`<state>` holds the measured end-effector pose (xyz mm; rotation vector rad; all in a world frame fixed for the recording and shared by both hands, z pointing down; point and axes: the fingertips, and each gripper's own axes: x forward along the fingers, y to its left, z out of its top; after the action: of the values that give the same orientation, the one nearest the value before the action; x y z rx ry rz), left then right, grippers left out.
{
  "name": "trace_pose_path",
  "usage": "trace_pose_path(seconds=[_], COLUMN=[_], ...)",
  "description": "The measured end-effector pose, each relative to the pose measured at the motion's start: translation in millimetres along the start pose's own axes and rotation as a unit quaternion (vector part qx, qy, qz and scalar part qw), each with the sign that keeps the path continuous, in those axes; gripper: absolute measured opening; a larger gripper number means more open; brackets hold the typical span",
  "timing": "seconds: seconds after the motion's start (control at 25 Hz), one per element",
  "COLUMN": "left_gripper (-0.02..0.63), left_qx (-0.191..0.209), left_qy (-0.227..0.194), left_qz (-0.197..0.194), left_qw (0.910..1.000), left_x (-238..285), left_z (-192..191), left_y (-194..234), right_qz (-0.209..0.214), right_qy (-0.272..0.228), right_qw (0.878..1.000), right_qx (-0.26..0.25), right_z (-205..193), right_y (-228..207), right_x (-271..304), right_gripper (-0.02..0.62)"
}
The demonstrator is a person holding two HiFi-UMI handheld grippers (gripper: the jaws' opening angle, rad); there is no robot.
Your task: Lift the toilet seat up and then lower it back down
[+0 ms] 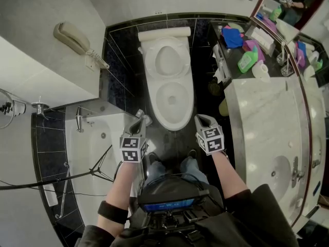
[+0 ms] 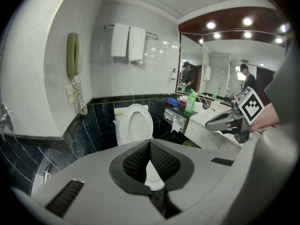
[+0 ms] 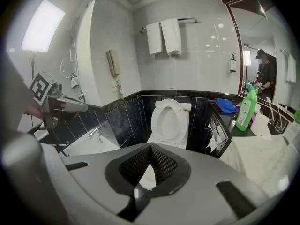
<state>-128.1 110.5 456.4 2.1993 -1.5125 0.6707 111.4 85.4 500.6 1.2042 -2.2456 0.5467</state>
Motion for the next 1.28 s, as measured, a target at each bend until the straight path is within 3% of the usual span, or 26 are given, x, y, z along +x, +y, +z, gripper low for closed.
trace_pose_path(seconds=[1.28], left_gripper=[0.000], left_qx=[0.006], left_qy=[0.007], left_qz=[-0.008], left_qw=[0.9999], left_x=[10], left_z=[0], left_y=[-2], right_qz=[-0.006], right_qy=[0.006], right_qw=[1.000], right_qx=[0.000], right_z=[2], right_y=[-6], right_x=[2], right_gripper=[0.009])
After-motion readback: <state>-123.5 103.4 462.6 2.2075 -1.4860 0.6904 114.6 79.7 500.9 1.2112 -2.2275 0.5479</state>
